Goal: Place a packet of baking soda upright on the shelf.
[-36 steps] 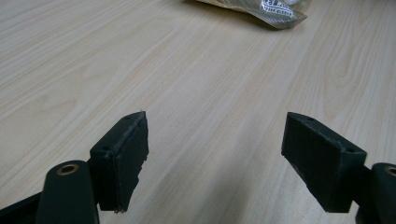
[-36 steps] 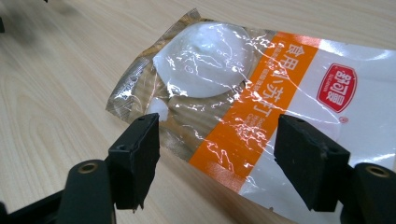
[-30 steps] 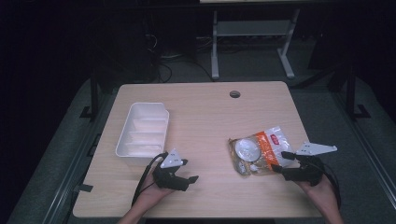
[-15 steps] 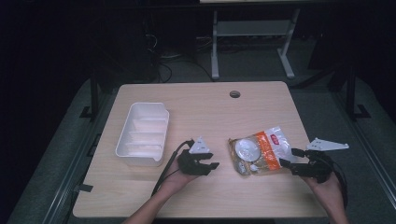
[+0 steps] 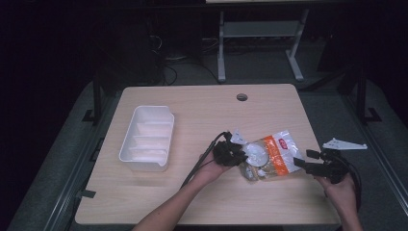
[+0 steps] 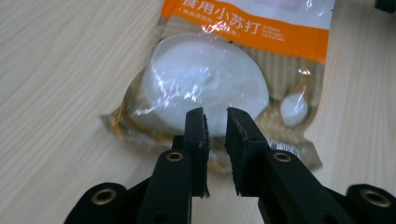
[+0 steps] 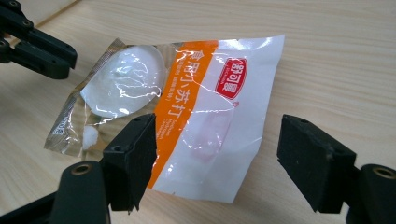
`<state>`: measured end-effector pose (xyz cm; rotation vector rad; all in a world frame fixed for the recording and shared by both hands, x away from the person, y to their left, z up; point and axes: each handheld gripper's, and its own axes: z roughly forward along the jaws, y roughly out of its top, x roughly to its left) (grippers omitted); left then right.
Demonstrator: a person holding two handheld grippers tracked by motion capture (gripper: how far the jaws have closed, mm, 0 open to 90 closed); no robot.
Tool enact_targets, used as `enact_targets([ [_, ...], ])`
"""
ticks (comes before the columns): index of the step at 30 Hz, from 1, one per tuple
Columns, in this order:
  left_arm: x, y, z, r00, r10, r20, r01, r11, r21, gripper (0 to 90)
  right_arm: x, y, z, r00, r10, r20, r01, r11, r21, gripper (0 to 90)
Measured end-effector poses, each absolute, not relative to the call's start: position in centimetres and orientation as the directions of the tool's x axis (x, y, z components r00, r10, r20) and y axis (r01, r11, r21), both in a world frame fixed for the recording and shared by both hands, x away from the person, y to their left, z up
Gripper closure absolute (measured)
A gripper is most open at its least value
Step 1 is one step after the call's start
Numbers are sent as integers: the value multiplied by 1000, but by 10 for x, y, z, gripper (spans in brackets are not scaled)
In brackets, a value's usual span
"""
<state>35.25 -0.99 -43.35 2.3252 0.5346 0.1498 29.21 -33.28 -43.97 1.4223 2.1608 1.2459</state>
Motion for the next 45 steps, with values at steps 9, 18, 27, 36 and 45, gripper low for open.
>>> enact_targets([
  [9, 354, -33, -438, 917, 399, -21, 313, -683, 660, 804, 300, -332, -447, -467, 845, 261, 651, 128, 748, 280],
  [18, 355, -37, -439, 917, 399, -11, 312, -700, 642, 825, 306, -330, -458, -454, 830, 325, 704, 110, 702, 323],
  [27, 355, -37, -440, 915, 403, -13, 316, -696, 644, 828, 311, -331, -468, -445, 780, 440, 753, 60, 655, 533],
  [36, 355, -36, -440, 915, 404, -12, 314, -693, 649, 816, 313, -330, -473, -431, 749, 504, 776, 23, 630, 750],
  [45, 354, -28, -439, 913, 406, -37, 324, -666, 672, 623, 307, -316, -449, -496, 773, 394, 699, 87, 710, 896],
])
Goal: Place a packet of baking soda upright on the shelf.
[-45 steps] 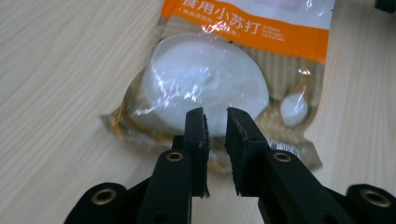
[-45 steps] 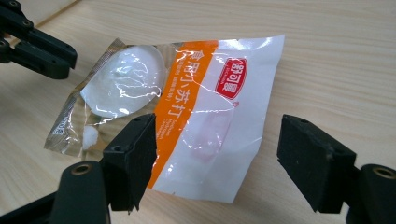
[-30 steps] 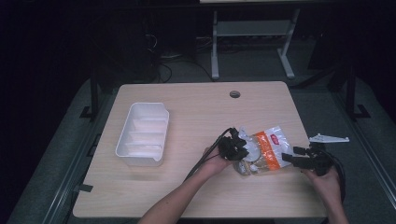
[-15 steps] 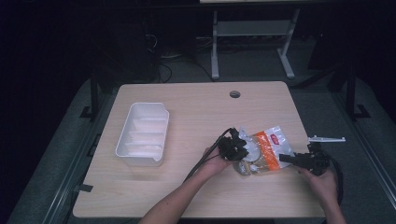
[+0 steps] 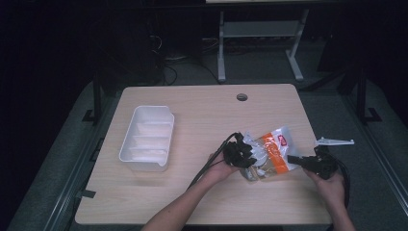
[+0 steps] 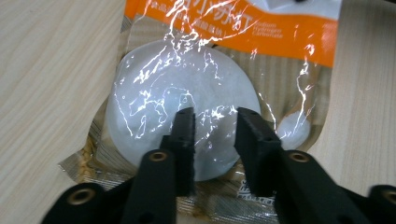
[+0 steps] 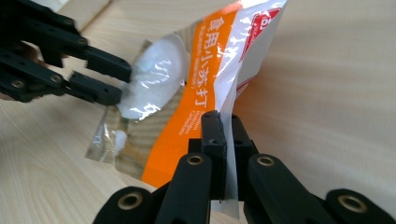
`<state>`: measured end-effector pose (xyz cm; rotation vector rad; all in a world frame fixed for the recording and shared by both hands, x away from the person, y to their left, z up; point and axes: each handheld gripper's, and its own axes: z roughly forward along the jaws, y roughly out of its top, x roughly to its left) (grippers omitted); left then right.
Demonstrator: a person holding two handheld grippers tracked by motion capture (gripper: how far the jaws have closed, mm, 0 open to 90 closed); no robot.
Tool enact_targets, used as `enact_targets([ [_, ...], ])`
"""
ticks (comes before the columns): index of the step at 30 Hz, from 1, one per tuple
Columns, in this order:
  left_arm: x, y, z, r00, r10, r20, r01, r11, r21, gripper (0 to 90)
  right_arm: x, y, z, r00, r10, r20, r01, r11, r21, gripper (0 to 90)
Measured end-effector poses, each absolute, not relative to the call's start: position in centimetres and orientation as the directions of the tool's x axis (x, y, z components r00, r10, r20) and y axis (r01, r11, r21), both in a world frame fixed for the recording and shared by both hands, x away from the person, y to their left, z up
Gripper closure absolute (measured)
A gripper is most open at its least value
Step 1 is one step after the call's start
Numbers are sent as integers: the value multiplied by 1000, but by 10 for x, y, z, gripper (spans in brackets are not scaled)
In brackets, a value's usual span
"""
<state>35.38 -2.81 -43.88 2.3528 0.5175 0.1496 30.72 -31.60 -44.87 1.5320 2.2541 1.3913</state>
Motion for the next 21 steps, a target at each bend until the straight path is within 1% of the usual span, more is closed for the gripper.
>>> enact_targets([
  [2, 354, -26, -438, 912, 408, -42, 327, -660, 677, 576, 307, -311, -438, -521, 779, 347, 677, 130, 725, 896],
  [3, 355, -23, -437, 911, 410, -45, 328, -653, 682, 576, 307, -311, -438, -521, 779, 347, 677, 130, 725, 896],
  [4, 356, -18, -434, 906, 419, -57, 336, -633, 697, 521, 306, -306, -429, -543, 776, 322, 653, 149, 742, 896],
  [9, 359, -3, -429, 899, 427, -95, 355, -587, 727, 439, 307, -295, -403, -605, 753, 258, 600, 218, 770, 896],
  [12, 361, 8, -426, 896, 431, -109, 361, -563, 743, 423, 308, -284, -385, -648, 730, 217, 559, 262, 787, 898],
  [13, 361, 8, -426, 896, 431, -109, 361, -563, 743, 415, 308, -284, -385, -648, 730, 217, 559, 262, 787, 898],
  [14, 361, 11, -425, 893, 435, -119, 368, -550, 750, 402, 310, -276, -373, -671, 718, 183, 536, 299, 789, 898],
  [15, 361, 15, -424, 889, 440, -128, 374, -538, 755, 402, 310, -276, -373, -671, 718, 183, 536, 299, 789, 898],
  [16, 362, 22, -423, 883, 447, -144, 385, -513, 767, 385, 311, -267, -362, -694, 705, 150, 516, 340, 787, 898],
  [19, 361, 33, -421, 878, 458, -139, 385, -504, 773, 371, 312, -253, -347, -726, 681, 99, 483, 402, 778, 899],
  [20, 361, 33, -421, 878, 458, -139, 385, -504, 773, 371, 312, -253, -347, -726, 681, 99, 483, 402, 778, 899],
  [21, 359, 39, -420, 880, 455, -137, 382, -507, 773, 370, 313, -246, -340, -741, 668, 75, 470, 435, 768, 899],
])
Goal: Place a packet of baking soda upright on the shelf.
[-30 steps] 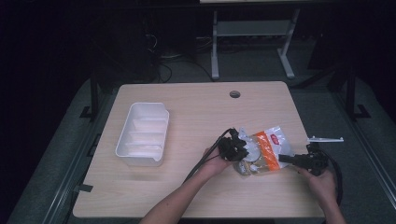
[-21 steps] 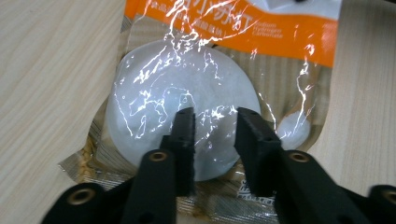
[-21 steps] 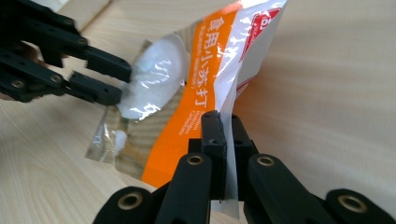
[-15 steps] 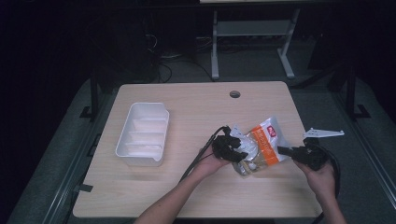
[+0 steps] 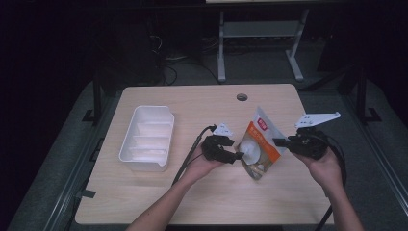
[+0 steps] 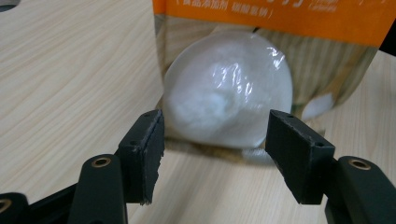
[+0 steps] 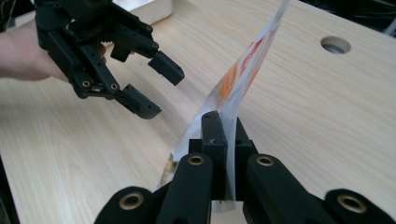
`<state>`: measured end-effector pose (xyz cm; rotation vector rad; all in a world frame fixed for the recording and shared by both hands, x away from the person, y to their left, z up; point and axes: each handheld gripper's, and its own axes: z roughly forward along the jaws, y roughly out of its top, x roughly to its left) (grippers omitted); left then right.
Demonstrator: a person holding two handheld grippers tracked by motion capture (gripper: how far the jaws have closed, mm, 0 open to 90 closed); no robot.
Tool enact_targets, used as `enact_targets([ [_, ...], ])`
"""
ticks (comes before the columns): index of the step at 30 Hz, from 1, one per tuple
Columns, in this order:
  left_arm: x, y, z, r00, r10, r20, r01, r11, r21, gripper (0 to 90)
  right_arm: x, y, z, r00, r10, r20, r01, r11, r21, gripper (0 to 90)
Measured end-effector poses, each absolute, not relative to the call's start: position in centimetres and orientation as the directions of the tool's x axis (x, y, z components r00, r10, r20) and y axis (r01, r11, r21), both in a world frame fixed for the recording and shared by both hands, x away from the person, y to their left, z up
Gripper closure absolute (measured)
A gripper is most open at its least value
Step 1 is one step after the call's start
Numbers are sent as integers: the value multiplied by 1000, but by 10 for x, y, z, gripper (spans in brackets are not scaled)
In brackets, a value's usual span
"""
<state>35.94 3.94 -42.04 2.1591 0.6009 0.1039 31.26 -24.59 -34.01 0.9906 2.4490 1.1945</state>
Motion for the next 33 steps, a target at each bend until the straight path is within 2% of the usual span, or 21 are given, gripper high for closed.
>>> enact_targets([
  [8, 357, 62, -417, 879, 446, -168, 389, -469, 793, 350, 307, -214, -310, -812, 583, -22, 385, 564, 730, 900],
  [14, 355, 71, -414, 888, 416, -196, 384, -437, 813, 318, 299, -198, -293, -868, 493, -59, 291, 602, 743, 900],
  [20, 353, 68, -414, 909, 348, -229, 368, -416, 831, 322, 297, -195, -299, -897, 436, -77, 257, 653, 712, 900],
  [21, 353, 67, -415, 913, 331, -237, 366, -417, 832, 339, 298, -195, -302, -896, 436, -78, 256, 653, 713, 900],
  [24, 352, 65, -416, 923, 299, -243, 356, -426, 831, 565, 299, -197, -309, -895, 439, -74, 262, 654, 709, 899],
  [25, 351, 63, -417, 931, 287, -227, 338, -438, 833, 565, 301, -198, -313, -893, 443, -76, 264, 654, 708, 899],
  [26, 349, 60, -417, 937, 279, -209, 320, -450, 834, 665, 302, -206, -316, -887, 459, -49, 284, 628, 724, 898],
  [27, 348, 58, -417, 940, 277, -199, 310, -455, 834, 714, 303, -209, -318, -884, 466, -43, 291, 620, 729, 897],
  [31, 348, 57, -418, 939, 268, -217, 322, -455, 830, 800, 304, -221, -327, -871, 491, -9, 321, 582, 747, 878],
  [33, 348, 56, -418, 938, 273, -216, 323, -455, 830, 808, 303, -226, -331, -864, 503, 11, 331, 552, 765, 780],
])
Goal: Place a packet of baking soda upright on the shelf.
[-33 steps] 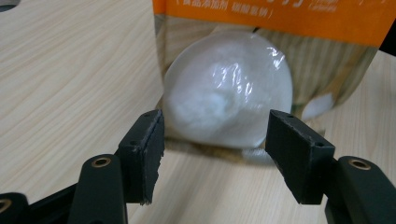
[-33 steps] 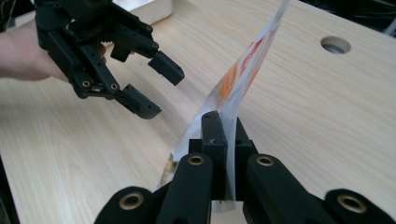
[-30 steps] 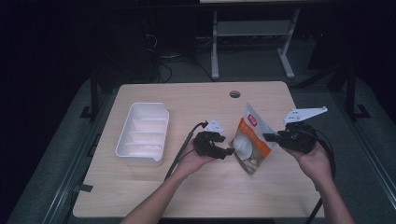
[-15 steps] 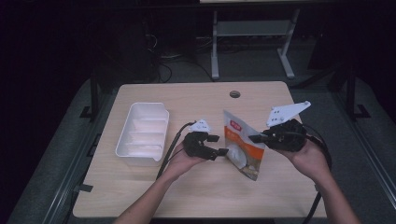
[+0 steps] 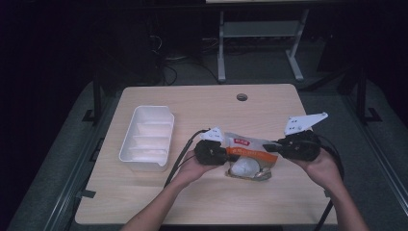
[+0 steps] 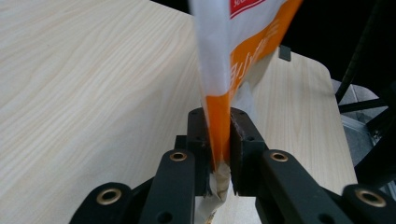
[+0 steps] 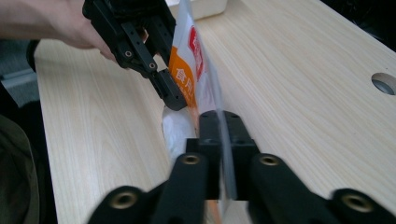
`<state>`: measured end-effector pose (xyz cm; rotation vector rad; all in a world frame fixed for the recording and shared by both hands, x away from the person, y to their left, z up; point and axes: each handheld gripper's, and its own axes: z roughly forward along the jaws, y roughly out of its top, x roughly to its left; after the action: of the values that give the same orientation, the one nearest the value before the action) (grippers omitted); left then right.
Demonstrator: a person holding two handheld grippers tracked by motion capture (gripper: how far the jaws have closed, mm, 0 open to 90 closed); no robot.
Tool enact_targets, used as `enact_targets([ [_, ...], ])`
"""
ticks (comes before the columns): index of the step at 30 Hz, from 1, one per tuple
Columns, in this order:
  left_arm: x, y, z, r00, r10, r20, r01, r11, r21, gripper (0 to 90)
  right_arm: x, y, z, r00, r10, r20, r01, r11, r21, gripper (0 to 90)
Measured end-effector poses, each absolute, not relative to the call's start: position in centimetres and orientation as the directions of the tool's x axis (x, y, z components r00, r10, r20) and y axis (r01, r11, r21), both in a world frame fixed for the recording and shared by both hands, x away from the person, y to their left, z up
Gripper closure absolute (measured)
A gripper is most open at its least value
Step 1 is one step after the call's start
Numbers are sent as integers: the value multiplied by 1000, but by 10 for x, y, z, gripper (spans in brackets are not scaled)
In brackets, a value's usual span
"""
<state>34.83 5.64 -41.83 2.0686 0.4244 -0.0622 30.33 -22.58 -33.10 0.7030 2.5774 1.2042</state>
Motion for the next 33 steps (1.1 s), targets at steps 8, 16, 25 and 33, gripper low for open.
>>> enact_targets([
  [8, 348, 56, -418, 936, 281, -210, 324, -458, 828, 811, 304, -244, -355, -841, 531, 100, 389, 467, 794, 567],
  [16, 347, 55, -417, 939, 281, -201, 316, -463, 828, 809, 307, -245, -389, -823, 543, 164, 436, 421, 795, 592],
  [25, 344, 55, -416, 940, 283, -191, 309, -468, 828, 805, 314, -231, -408, -830, 521, 199, 451, 417, 789, 767],
  [33, 342, 58, -415, 937, 302, -173, 305, -475, 825, 744, 313, -224, -407, -847, 500, 181, 427, 436, 793, 896],
])
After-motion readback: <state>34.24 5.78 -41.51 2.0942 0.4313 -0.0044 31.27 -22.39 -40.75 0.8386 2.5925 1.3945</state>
